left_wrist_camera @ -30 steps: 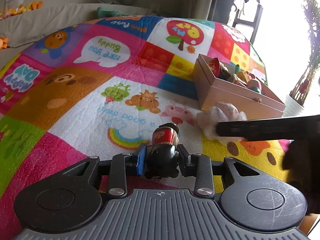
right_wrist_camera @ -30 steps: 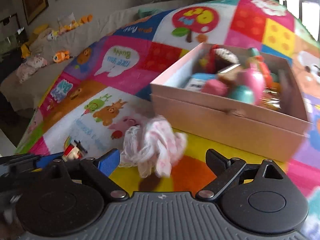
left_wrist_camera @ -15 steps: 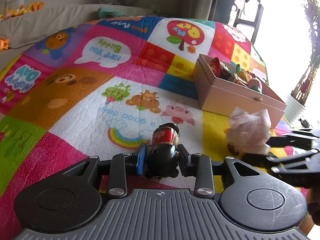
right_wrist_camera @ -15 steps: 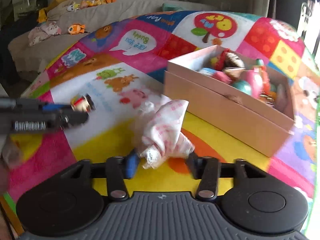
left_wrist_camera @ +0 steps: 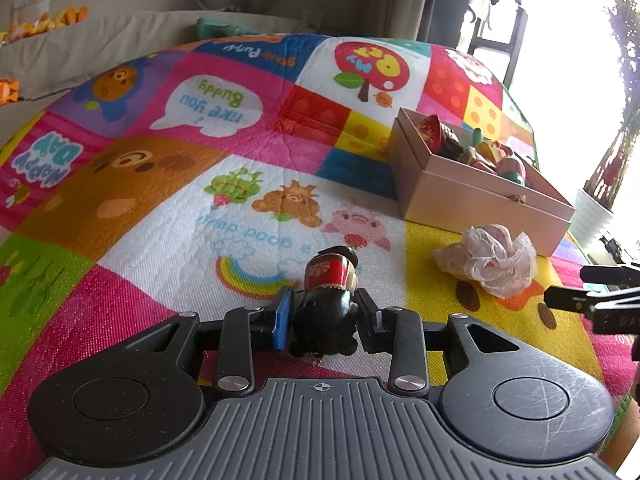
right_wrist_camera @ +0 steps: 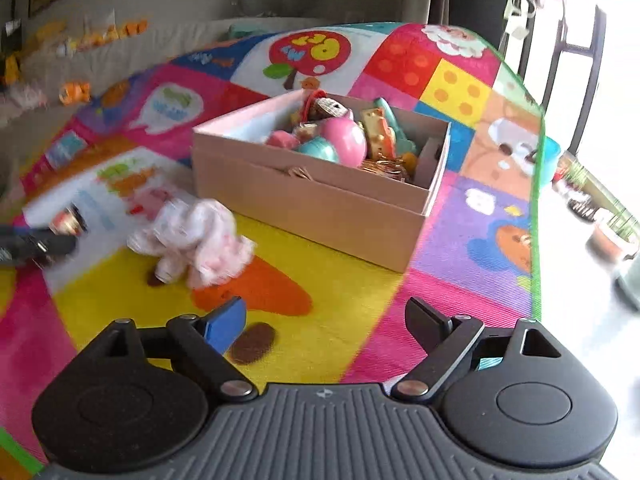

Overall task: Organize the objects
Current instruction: 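Hold figurine with left tool while right tool grasps white lace cloth, then carry figurine and lace cloth over the pink box with both tools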

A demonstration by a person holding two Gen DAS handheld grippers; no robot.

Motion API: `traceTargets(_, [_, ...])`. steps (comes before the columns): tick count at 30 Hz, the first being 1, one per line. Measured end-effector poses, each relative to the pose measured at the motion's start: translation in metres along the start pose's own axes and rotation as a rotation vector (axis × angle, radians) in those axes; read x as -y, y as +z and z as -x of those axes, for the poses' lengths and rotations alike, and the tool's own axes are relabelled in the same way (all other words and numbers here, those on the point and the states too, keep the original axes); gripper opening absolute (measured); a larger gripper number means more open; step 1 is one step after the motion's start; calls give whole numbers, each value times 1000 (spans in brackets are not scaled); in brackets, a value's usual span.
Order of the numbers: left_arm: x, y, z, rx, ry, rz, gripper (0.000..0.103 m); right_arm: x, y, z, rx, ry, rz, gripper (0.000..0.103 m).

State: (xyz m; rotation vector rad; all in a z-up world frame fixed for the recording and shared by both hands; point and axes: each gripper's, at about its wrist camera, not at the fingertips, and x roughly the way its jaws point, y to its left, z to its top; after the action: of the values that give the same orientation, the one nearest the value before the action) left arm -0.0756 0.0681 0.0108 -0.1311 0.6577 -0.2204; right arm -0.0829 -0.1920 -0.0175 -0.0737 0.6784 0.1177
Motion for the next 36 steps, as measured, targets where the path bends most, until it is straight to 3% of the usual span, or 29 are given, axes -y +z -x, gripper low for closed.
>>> traceTargets(10, [-1, 0, 0, 1, -3, 3, 37, -40, 27, -16, 9, 169, -39, 87])
traceTargets(14, [-2, 1, 0, 3, -8, 12, 37, -60, 35, -36, -6, 162, -11, 87])
traceTargets(15, [-2, 1, 1, 4, -8, 17, 37, -64, 36, -42, -9, 146, 1, 82])
traceTargets(16, [-2, 1, 1, 5, -10, 21, 37, -68, 35, -47, -14, 124, 14, 64])
traceTargets(19, [-3, 1, 1, 8, -14, 32, 37, -71, 35, -48, -19, 119, 31, 33])
traceTargets(20, [-2, 1, 2, 9, -14, 35, 37, -69, 35, -43, -10, 128, 29, 30])
traceTargets(23, [-2, 0, 2, 10, -12, 34, 37, -62, 32, -22, 23, 149, 28, 28])
traceTargets(29, [-1, 2, 2, 8, -10, 40, 36, -25, 17, 19, 69, 92, -14, 28])
traceTargets(31, [2, 9, 1, -2, -55, 54, 36, -10, 10, 30, 82, 66, -47, 28])
traceTargets(36, [35, 69, -7, 72, -154, 7, 36, 17, 2, 47, 128, 33, -117, 28])
